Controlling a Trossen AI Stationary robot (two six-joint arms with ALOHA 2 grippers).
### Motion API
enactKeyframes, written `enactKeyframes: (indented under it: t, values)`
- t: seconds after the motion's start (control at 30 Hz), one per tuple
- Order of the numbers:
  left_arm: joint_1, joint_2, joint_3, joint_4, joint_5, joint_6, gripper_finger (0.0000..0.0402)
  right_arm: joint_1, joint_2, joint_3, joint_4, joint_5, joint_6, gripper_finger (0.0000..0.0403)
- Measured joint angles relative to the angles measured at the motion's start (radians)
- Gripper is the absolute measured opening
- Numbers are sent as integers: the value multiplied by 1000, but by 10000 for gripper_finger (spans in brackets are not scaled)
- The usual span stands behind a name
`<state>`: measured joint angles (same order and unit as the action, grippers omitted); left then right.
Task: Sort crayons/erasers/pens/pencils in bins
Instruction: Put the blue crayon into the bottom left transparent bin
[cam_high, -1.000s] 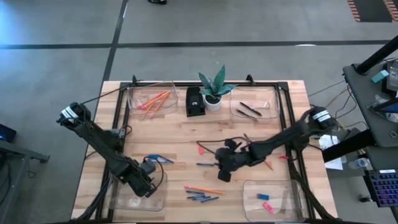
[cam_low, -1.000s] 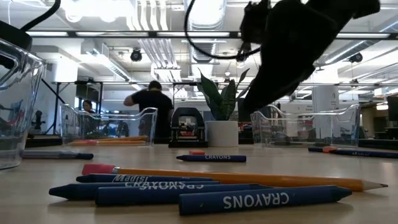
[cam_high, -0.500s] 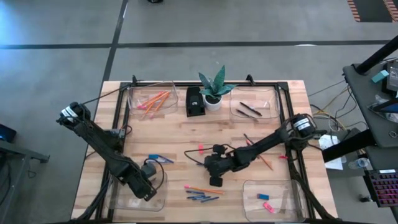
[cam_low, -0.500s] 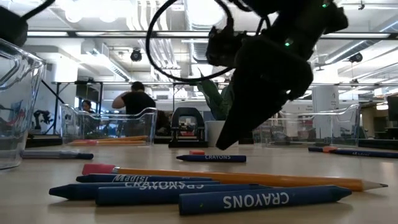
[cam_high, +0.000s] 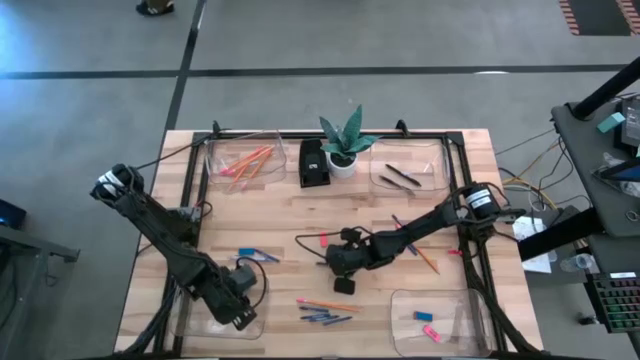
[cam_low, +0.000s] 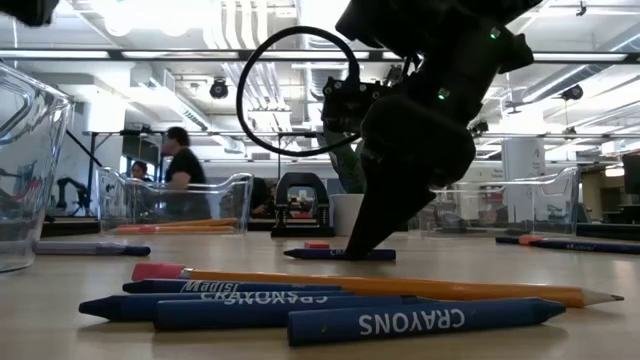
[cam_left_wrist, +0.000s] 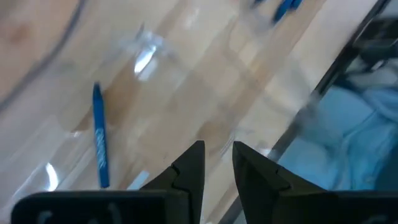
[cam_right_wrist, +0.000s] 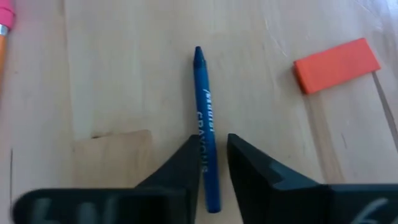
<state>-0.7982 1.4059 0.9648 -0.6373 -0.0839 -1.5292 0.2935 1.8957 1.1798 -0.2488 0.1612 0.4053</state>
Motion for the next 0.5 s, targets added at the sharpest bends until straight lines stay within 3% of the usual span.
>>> enactKeyframes:
  t: [0.13, 0.5]
  values:
    - [1, 0, 27, 2, -123, 14, 68, 0, 0, -1, -4, 0, -1, 21]
    - [18, 0, 32, 2, -451, 181, 68, 0, -29, -5, -35, -11, -26, 15]
